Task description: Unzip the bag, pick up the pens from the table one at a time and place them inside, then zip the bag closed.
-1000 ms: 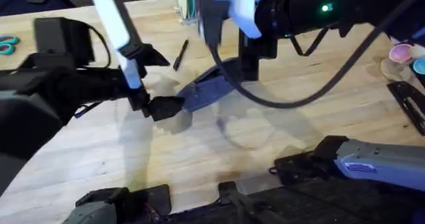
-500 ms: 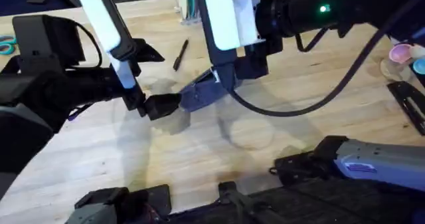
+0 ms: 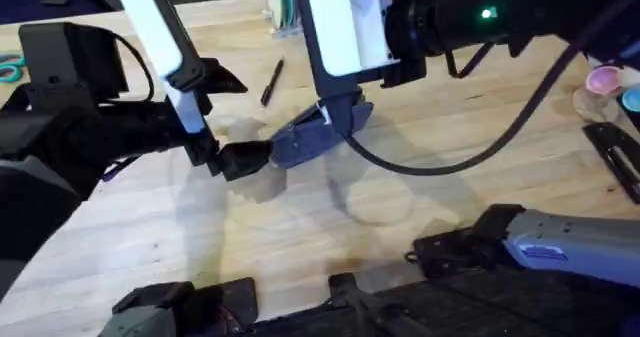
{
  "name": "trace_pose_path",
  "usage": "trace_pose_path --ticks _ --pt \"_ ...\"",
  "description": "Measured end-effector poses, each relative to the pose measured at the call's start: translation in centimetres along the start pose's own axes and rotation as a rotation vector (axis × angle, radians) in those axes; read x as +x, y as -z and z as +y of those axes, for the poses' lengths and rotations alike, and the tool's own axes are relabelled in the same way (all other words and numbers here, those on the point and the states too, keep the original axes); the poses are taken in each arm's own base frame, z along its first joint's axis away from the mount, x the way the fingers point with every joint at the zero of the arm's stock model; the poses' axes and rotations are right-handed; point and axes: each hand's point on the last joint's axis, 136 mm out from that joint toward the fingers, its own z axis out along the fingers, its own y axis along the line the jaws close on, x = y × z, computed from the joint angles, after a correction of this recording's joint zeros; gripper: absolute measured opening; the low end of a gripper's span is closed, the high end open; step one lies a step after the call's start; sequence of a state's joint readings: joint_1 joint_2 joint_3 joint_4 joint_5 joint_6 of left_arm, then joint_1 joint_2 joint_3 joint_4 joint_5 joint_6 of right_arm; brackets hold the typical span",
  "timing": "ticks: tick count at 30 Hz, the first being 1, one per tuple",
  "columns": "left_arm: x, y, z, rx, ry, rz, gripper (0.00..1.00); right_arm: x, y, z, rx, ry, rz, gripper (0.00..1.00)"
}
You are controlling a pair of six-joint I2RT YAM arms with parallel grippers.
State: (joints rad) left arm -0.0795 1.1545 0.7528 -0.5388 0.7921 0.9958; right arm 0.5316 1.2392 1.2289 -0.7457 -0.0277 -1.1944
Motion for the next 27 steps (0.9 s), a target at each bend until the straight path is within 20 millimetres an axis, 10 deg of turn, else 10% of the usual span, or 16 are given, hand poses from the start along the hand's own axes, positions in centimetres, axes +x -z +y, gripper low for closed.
trace_pose_path --ticks 27 --pt "0.0 0.0 0.0 0.0 0.0 0.0 0.993 2.5 -11.5 7.5 -0.423 -0.04 0.097 0.033"
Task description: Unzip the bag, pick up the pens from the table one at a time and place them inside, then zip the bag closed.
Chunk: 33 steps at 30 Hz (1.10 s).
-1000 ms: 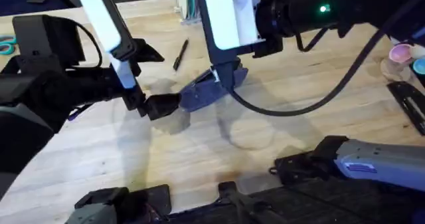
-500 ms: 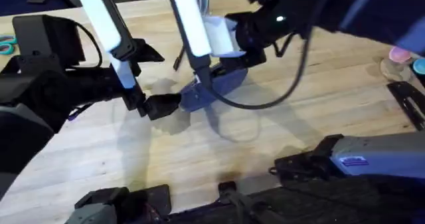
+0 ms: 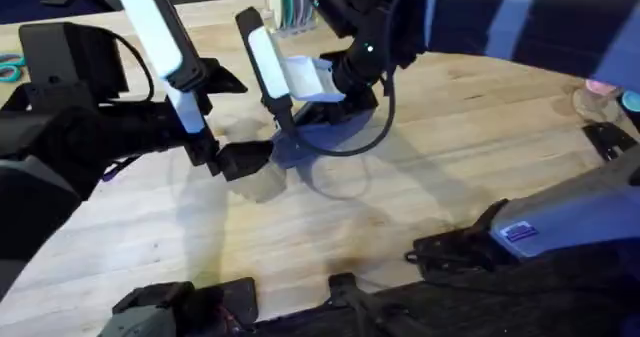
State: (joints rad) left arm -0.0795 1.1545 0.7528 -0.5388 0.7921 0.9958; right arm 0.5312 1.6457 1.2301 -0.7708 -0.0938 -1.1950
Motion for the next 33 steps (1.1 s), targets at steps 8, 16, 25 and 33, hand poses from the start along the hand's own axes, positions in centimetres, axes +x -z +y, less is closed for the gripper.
trace_pose_path --ticks 8,16,25,33 --pt "0.0 0.0 0.0 0.0 0.0 0.0 0.993 -0.1 -1.5 0.7 -0.058 -0.006 -0.015 0.033" --pt "0.3 0.0 0.2 -0.012 0.0 0.018 0.993 -0.3 -1.5 0.7 -0.063 -0.003 -0.028 0.96" --pt "0.5 0.0 0.3 -0.018 0.0 0.028 0.993 -0.4 -1.5 0.7 -0.063 -0.003 -0.031 0.997" --pt "0.1 0.0 1.0 -0.043 -0.017 0.015 0.992 -0.3 -1.4 0.7 -0.059 -0.004 -0.028 0.998"
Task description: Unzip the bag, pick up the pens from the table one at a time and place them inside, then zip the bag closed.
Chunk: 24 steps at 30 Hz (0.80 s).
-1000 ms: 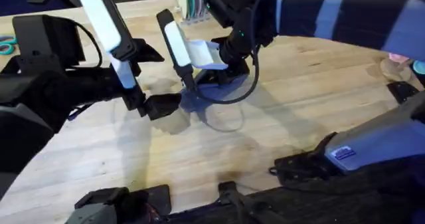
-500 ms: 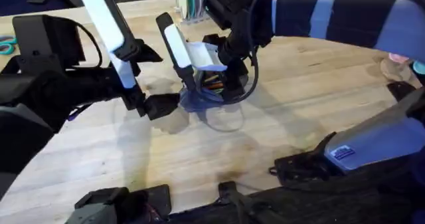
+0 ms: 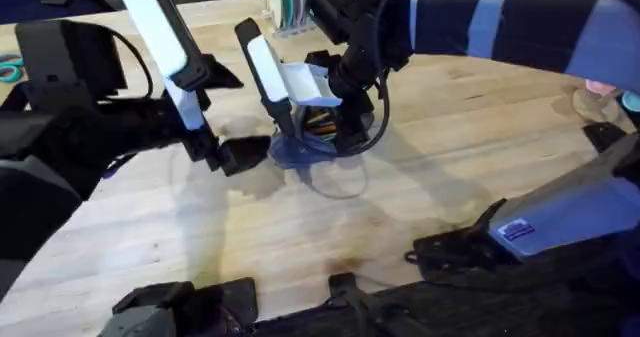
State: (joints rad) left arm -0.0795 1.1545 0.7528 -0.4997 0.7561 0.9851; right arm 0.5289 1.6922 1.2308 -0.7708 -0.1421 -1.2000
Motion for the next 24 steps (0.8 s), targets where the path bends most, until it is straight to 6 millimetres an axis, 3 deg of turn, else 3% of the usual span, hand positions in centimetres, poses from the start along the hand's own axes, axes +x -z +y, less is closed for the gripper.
trace_pose_path --ticks 4,12,24 --pt "-0.4 0.1 2.0 -0.084 0.073 -0.001 0.991 -0.3 1.4 0.0 0.026 -0.056 -0.012 0.998" --pt "-1.5 0.1 4.7 -0.175 0.233 0.031 0.991 -1.7 7.1 -0.8 0.179 -0.206 -0.097 0.997" --pt "-2.8 -5.1 9.2 -0.197 0.359 0.131 0.991 -2.8 13.9 -0.4 0.34 -0.31 -0.216 0.998"
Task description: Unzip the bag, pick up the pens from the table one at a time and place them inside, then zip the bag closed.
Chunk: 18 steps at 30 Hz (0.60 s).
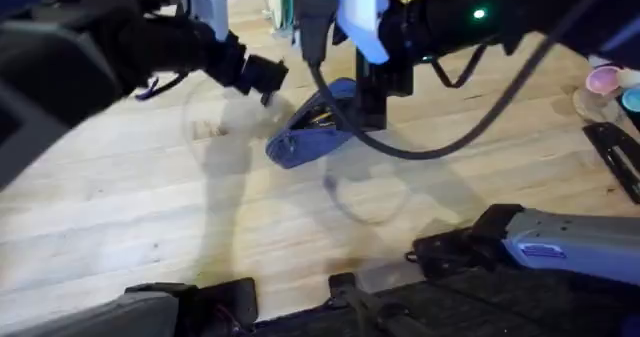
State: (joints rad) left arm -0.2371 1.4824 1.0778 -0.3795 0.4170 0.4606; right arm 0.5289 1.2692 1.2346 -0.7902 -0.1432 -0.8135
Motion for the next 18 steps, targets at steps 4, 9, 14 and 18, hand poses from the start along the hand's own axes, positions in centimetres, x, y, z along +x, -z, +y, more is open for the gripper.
trace_pose_path --ticks 4,9,14,18 --pt "-0.3 -2.2 1.8 -0.021 0.043 0.031 0.991 -0.3 0.8 -0.1 0.017 -0.027 -0.017 0.998" --pt "0.8 -5.7 3.4 -0.027 0.138 0.071 0.992 -0.3 0.8 -0.1 0.017 -0.042 -0.017 0.998" --pt "3.6 -8.6 3.6 -0.01 0.238 0.139 0.993 -0.3 0.8 -0.1 0.017 -0.047 -0.017 0.998" --pt "5.4 -10.0 3.2 -0.01 0.291 0.19 0.993 -0.3 0.8 -0.1 0.017 -0.047 -0.017 0.998"
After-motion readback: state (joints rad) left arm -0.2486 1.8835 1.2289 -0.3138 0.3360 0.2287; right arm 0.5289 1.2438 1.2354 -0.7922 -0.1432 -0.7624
